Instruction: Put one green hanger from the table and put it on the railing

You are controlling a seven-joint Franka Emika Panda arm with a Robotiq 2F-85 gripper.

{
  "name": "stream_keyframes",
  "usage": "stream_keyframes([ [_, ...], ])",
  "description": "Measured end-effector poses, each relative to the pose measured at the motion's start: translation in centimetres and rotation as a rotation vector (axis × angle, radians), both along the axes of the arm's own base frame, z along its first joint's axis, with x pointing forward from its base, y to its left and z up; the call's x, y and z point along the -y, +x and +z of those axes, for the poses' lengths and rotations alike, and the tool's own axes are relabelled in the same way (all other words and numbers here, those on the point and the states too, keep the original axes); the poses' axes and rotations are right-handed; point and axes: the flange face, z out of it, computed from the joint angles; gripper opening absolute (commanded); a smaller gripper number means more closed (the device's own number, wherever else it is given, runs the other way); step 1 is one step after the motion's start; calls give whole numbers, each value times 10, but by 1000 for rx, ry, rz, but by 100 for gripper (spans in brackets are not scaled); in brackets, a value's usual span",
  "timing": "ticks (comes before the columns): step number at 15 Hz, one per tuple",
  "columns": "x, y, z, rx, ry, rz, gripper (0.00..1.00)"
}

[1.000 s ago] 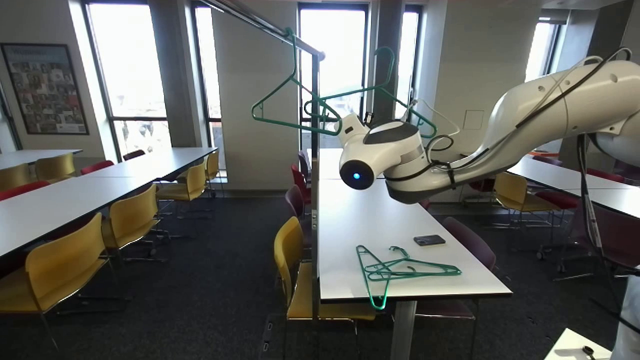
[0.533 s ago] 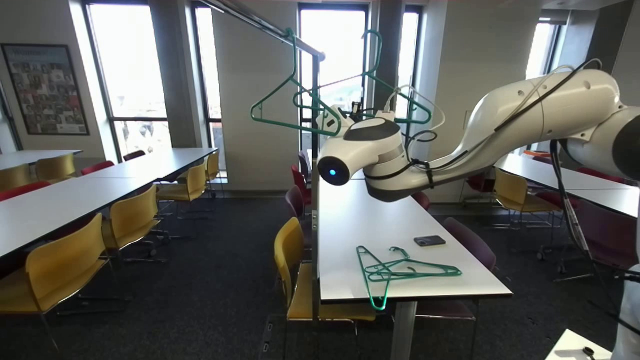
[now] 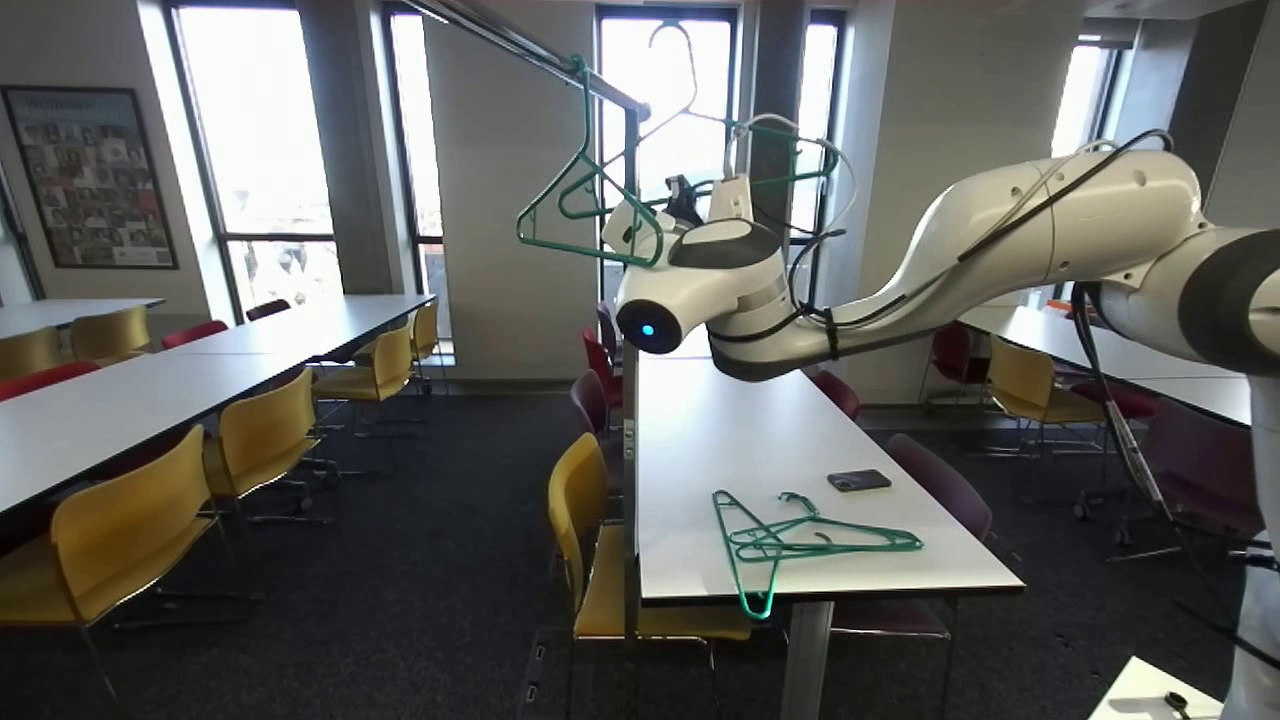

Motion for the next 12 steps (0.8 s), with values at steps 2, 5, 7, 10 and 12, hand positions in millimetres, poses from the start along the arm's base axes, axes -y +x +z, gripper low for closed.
stream_keyframes([
  [2,2,4,15,-26,-52,-1,2],
  [5,1,7,25,-65,-100,15,2],
  [7,-1,10,20,-93,-122,27,2],
  [10,-4,20,-1,-132,-143,36,2],
  [12,-4,28,-19,-156,-155,33,2],
])
